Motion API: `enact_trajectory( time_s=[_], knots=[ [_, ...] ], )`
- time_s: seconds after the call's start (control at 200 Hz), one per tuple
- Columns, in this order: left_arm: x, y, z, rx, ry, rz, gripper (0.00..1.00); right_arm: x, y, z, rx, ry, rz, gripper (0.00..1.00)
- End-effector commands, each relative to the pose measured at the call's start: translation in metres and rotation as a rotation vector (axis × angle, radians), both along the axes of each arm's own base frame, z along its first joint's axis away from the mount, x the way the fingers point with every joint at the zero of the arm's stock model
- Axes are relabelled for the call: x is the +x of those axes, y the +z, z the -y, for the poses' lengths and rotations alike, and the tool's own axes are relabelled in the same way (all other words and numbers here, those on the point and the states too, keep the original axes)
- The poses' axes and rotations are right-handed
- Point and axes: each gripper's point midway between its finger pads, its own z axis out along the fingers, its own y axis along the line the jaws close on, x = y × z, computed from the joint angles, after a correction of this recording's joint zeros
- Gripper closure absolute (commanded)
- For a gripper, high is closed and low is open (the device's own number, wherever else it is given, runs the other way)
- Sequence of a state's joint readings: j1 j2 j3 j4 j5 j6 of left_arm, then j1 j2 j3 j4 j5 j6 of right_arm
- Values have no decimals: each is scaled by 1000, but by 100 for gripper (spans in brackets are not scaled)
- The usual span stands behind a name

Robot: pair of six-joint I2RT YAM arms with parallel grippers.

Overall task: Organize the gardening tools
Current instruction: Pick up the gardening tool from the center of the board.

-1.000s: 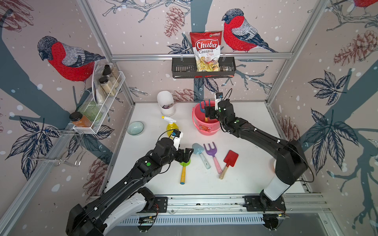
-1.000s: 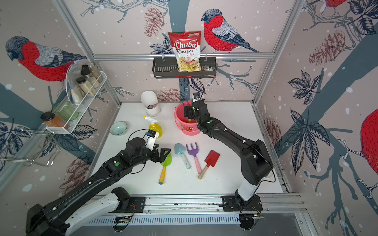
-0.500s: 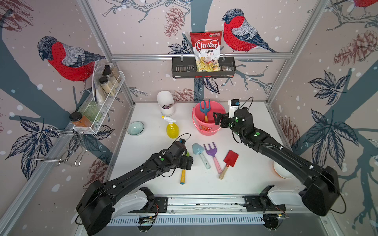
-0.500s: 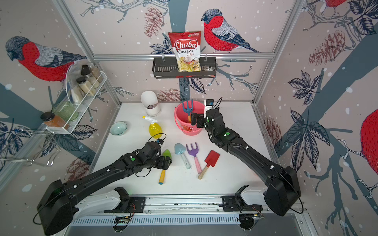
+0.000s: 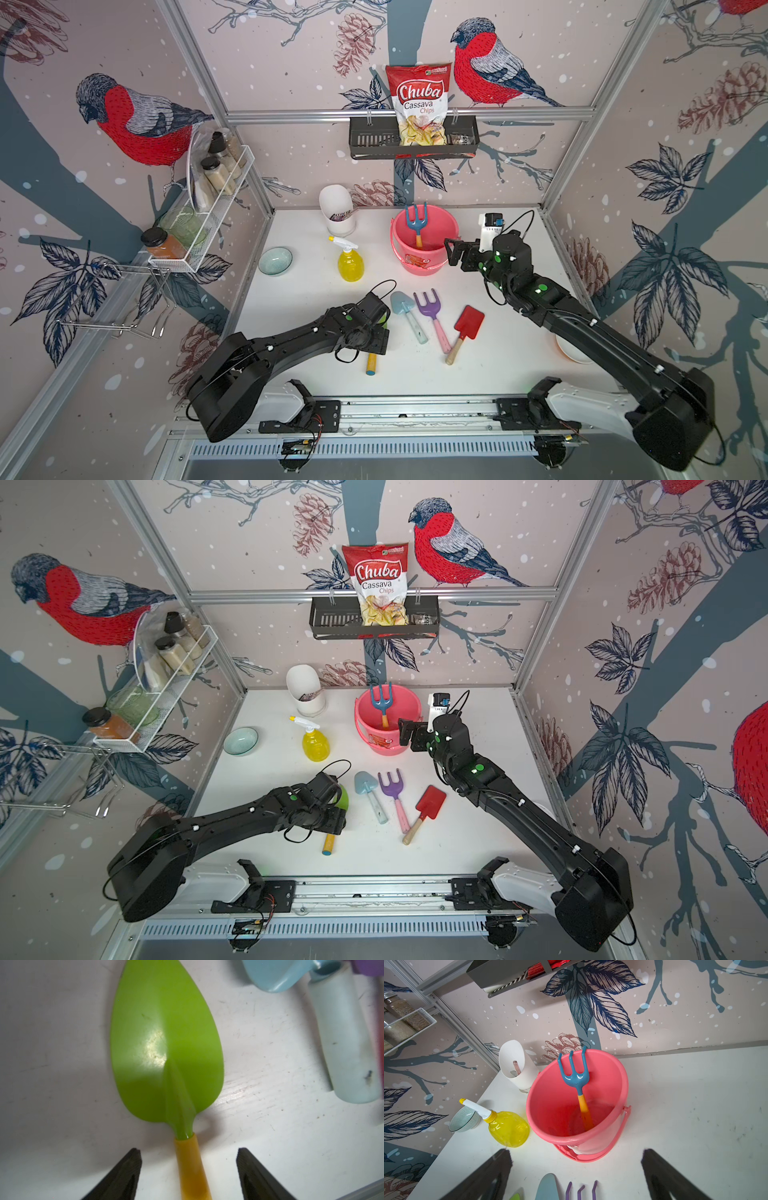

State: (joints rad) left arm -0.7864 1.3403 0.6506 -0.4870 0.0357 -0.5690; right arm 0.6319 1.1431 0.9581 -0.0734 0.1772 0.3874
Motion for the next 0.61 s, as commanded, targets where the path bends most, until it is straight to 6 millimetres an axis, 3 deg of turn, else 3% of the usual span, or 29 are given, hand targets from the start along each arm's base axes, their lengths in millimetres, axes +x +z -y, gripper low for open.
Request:
enact_trajectory(
  time_s=[0.0, 0.265, 0.6],
  knots=[
    [-7, -4, 1, 7, -16, -43, 33, -1, 1, 3, 23, -6, -1, 0],
    [-10, -12, 1, 22, -21, -71, 53, -1, -6, 9, 28, -18, -16, 0],
    [-9, -16, -1, 40, -13, -73, 100, -4, -14, 17, 43, -27, -37, 0]
  ],
)
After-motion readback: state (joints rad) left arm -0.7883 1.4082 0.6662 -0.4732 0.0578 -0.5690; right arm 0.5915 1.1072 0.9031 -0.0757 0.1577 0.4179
